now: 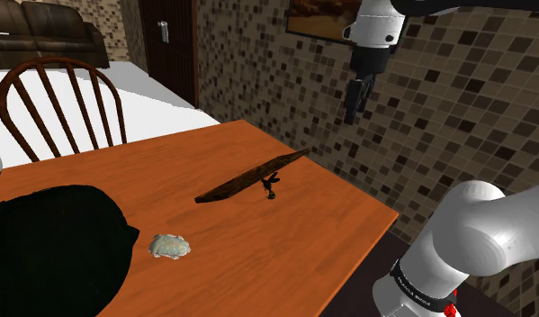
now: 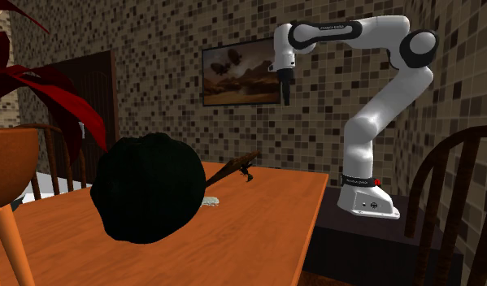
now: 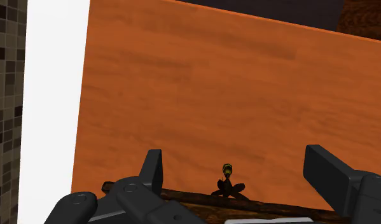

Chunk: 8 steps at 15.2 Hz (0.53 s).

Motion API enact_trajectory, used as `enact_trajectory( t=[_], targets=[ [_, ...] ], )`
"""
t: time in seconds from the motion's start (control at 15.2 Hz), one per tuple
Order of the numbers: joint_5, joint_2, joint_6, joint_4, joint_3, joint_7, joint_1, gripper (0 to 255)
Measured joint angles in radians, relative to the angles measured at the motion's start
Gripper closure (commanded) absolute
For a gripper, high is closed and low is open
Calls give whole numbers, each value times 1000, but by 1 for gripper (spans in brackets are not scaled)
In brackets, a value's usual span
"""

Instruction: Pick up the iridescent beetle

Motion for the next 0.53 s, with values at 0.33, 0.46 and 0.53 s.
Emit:
enact_trajectory(
  t=[0.33,0.46,0.53],
  targets=[
    [34,43,82,-38,36,34,21,0],
    [57,68,132,-61,62,59,36,0],
    [68,90,161,-67,75,70,43,0]
  ],
)
